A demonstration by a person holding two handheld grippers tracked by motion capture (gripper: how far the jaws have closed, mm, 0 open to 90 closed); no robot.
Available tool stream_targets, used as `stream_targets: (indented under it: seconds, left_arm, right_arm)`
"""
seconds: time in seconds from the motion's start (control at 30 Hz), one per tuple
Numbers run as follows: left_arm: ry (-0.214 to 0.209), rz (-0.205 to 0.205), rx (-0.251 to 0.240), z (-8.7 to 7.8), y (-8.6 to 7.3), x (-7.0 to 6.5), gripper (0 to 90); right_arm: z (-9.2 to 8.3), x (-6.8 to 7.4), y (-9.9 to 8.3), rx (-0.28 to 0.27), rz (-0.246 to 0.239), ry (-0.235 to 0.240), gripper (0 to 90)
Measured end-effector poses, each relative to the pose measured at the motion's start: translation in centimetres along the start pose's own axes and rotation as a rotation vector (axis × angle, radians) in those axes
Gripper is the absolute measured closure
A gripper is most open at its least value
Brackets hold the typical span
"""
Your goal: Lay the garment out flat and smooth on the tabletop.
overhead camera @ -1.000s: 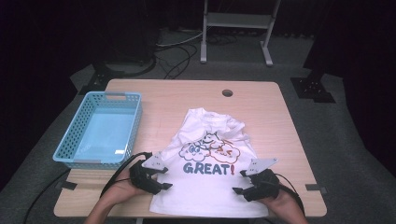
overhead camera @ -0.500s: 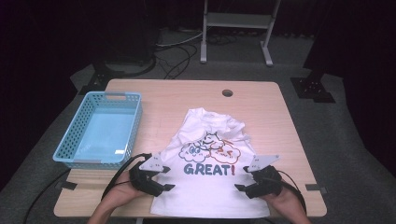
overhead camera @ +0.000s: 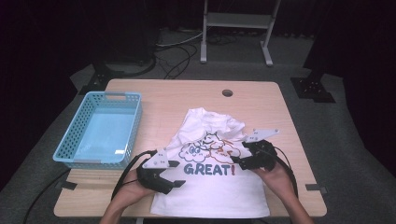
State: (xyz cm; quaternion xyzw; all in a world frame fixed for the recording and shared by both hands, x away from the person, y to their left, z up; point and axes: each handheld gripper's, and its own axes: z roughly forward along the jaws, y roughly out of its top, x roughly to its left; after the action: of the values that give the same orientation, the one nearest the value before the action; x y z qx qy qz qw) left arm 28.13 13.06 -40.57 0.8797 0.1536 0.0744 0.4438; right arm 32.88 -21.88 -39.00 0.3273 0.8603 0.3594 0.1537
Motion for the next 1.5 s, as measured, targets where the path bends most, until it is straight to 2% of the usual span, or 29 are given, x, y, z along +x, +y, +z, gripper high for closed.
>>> stream_targets:
  seconds: [0.03, 0.1, 0.27, 0.43, 0.5, 0.57, 0.67, 0.73, 0.9, 1.0, 1.17, 1.3, 1.5]
  left_arm:
    - [0.006, -0.004, -0.008, 0.1, 0.0, 0.1, 32.1]
    - [0.016, 0.001, 0.018, 0.2, 0.0, 0.1, 32.0]
    - [0.015, -0.007, 0.026, 0.1, -0.6, 0.2, 31.3]
    - [0.007, -0.021, 0.016, -0.3, -1.1, 0.0, 31.3]
    - [0.010, -0.016, 0.019, -0.4, -1.1, -0.1, 31.0]
    - [0.006, -0.021, 0.010, -0.4, -1.1, -0.1, 30.6]
    - [0.001, -0.017, 0.011, -0.3, -1.0, -0.2, 30.2]
    - [-0.003, -0.011, 0.011, -0.2, -0.9, -0.3, 30.2]
    - [-0.012, -0.012, 0.012, 0.0, -1.0, -0.3, 29.9]
    - [-0.012, -0.022, 0.004, -0.2, -1.2, -0.2, 30.0]
    - [-0.011, -0.029, -0.011, -0.5, -1.3, -0.1, 29.9]
    - [-0.010, -0.027, -0.020, -0.6, -1.3, -0.1, 29.9]
    - [-0.018, -0.028, -0.011, -0.4, -1.3, -0.1, 29.9]
  right_arm:
    - [0.4, -0.5, 0.6, -0.005, 0.008, -0.016, 27.1]
    - [0.9, -1.0, 1.2, 0.008, 0.024, -0.036, 27.2]
    - [2.0, -1.9, 2.0, -0.002, 0.048, -0.074, 30.8]
    - [3.2, -3.4, 2.5, -0.001, 0.096, -0.054, 32.5]
    - [3.3, -3.7, 2.6, -0.017, 0.100, -0.062, 34.0]
    - [3.3, -4.1, 2.9, 0.000, 0.123, -0.062, 34.0]
    - [3.0, -4.3, 3.4, -0.012, 0.133, -0.082, 34.1]
    - [3.4, -4.0, 3.6, -0.006, 0.126, -0.098, 34.9]
    - [5.9, -3.5, 3.8, 0.069, 0.126, -0.134, 40.3]
    - [7.2, -3.4, 4.1, 0.087, 0.114, -0.184, 50.2]
    - [8.6, -3.4, 4.0, 0.107, 0.081, -0.210, 73.4]
    - [8.0, -3.2, 4.2, 0.093, 0.045, -0.213, 83.2]
    - [5.5, -3.2, 5.1, 0.062, 0.006, -0.212, 84.4]
